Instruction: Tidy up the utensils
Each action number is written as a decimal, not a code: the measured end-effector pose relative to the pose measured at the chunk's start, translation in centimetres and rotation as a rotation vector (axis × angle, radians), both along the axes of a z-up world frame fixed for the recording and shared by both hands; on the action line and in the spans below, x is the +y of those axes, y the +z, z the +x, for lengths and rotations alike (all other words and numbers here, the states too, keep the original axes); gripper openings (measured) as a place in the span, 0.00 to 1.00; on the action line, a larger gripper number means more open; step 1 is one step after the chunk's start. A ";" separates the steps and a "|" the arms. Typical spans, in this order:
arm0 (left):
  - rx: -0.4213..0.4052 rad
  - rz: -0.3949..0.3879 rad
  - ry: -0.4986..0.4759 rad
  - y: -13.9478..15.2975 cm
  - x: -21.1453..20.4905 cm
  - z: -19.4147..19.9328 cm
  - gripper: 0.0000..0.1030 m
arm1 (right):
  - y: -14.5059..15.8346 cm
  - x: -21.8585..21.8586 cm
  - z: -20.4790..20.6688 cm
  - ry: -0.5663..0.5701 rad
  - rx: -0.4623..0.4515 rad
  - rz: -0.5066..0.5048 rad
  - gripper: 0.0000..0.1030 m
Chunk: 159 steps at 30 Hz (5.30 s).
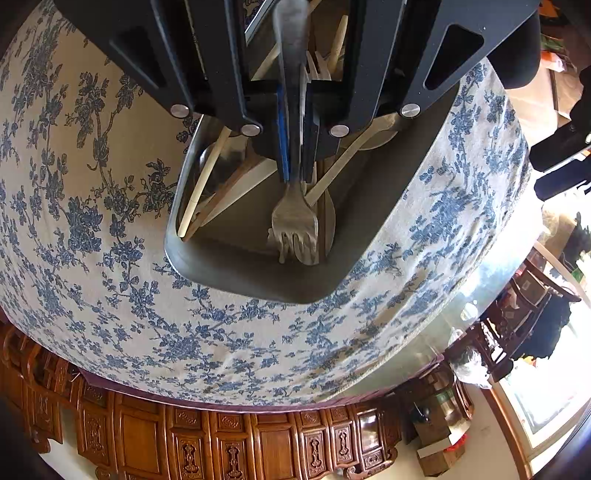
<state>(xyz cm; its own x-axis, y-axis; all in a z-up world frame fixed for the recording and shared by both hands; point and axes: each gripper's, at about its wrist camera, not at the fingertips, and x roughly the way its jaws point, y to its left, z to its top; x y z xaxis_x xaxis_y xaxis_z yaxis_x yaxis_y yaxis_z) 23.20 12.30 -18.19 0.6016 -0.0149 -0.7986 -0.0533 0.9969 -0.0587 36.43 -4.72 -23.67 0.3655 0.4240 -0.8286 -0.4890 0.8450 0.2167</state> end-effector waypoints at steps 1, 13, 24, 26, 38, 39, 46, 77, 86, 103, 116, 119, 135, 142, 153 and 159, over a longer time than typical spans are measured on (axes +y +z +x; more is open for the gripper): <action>0.000 0.001 -0.001 0.0 -0.1 0.0 0.36 | 0.2 0.0 0.0 0.000 -0.007 0.008 0.11; -0.043 0.009 -0.021 2.1 -2.3 -1.5 0.72 | 5.8 -5.2 -5.5 -0.055 -0.157 0.057 0.35; -0.103 0.018 -0.082 5.3 -6.9 -4.8 0.92 | 11.3 -14.2 -13.8 -0.206 -0.273 0.071 0.87; -0.111 0.018 -0.086 5.8 -7.7 -5.5 0.92 | 11.9 -15.3 -14.8 -0.222 -0.286 0.074 0.98; -0.205 0.033 -0.084 8.8 -11.1 -9.7 0.92 | 16.5 -19.6 -21.1 -0.329 -0.424 0.042 0.98; -0.229 0.042 -0.085 9.6 -11.5 -10.3 0.92 | 17.4 -19.8 -21.7 -0.341 -0.452 0.042 0.98; -0.330 0.059 -0.090 13.8 -13.0 -13.3 0.92 | 22.0 -19.9 -25.1 -0.359 -0.581 0.051 0.98; -0.443 0.062 -0.014 18.6 -12.5 -17.1 0.92 | 26.0 -20.1 -28.8 -0.404 -0.700 0.077 0.98; -0.451 0.056 -0.018 18.4 -12.3 -17.3 0.92 | 25.8 -19.9 -28.8 -0.412 -0.704 0.071 0.98; -0.461 0.061 -0.022 18.6 -12.4 -17.5 0.92 | 25.8 -19.6 -28.6 -0.406 -0.702 0.074 0.98; -0.468 0.068 -0.031 18.9 -12.5 -17.5 0.92 | 25.8 -19.4 -28.5 -0.402 -0.700 0.078 0.98; -0.469 0.068 -0.034 18.9 -12.4 -17.6 0.92 | 25.8 -19.4 -28.6 -0.402 -0.702 0.077 0.98; -0.483 0.066 -0.042 19.2 -12.6 -18.0 0.92 | 26.0 -19.4 -28.6 -0.402 -0.701 0.080 0.98; -0.485 0.071 -0.044 19.3 -12.7 -18.1 0.92 | 26.2 -19.4 -28.6 -0.402 -0.701 0.084 0.98; -0.486 0.069 -0.042 19.4 -12.7 -18.2 0.92 | 26.2 -19.4 -28.5 -0.402 -0.703 0.085 0.98; -0.486 0.067 -0.042 19.5 -12.7 -18.2 0.92 | 26.2 -19.4 -28.5 -0.402 -0.701 0.084 0.98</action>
